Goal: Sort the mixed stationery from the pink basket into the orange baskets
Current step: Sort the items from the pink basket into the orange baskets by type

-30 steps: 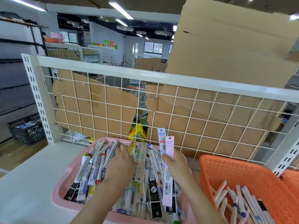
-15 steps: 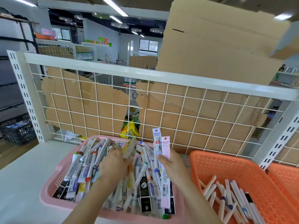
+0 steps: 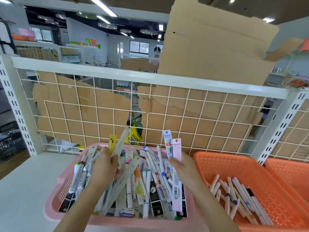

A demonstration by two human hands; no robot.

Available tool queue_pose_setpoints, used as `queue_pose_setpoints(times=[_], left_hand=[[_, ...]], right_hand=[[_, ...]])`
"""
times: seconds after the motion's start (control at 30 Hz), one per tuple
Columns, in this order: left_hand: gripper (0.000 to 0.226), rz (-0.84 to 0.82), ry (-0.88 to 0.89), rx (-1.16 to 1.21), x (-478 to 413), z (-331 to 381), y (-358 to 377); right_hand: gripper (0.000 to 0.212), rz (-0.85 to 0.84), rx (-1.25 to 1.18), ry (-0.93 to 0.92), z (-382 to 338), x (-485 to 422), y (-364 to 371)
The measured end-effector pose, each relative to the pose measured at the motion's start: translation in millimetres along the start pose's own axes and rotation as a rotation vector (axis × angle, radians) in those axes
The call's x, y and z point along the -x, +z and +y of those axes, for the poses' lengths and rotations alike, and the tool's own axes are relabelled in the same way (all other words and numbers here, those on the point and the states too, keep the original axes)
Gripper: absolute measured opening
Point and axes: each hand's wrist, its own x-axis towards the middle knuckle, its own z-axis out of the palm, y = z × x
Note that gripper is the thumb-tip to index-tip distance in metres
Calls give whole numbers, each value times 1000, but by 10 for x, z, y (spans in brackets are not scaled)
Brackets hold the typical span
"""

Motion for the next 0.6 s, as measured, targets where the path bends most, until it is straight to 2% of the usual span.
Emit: queue_pose_setpoints(times=[0.23,0.33,0.47,0.6], left_hand=[[23,-47,95,186,-14,38,-203],[16,-99,160,202,14,120,-269],[16,-150,222,271,43,211,-343],[21,-134,176,337,40,308,-305]], right_hand=[[21,158,59,14,-48,130,-213],[22,288,101,31,2,282,-450],[11,415,139,102,132,574,-822],[6,521,181,158,260,947,-1183]])
